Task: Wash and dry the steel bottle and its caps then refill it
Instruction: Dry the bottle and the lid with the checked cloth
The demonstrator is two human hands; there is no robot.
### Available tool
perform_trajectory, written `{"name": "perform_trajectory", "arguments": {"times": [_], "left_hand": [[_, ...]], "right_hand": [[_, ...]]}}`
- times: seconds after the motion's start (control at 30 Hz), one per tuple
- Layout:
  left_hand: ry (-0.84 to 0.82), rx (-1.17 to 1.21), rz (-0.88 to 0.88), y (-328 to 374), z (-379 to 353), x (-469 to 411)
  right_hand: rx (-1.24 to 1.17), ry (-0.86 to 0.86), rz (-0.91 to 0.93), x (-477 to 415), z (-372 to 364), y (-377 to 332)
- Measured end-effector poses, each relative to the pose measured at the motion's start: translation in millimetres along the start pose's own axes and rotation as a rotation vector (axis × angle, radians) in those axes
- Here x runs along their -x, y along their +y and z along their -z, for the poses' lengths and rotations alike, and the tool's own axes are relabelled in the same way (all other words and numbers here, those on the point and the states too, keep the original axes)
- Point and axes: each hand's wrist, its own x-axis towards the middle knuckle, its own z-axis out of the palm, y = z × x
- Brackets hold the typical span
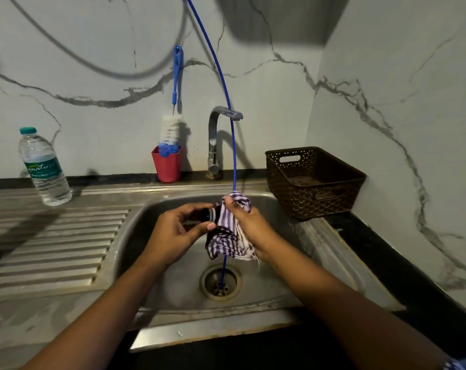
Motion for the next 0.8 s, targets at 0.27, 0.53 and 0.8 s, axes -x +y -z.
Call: {"name": "perform_trajectory", "arguments": {"times": [0.27,0.53,0.8], "left_hand": [[0.099,0.393,0.244,7.2,-9.0,-1.6],[0.132,0.27,0.119,6.3,-14.2,-2.5],[0.112,-0.137,-0.126,8.2,-15.0,4.4]], "right_hand": [[0.433,-0.027,0.455,-0.5,7.4,7.5],[0.225,0.062,0.335,0.8,6.4,0.5],[0.018,0.083,-0.14,-3.6,7.2,-1.3]]}}
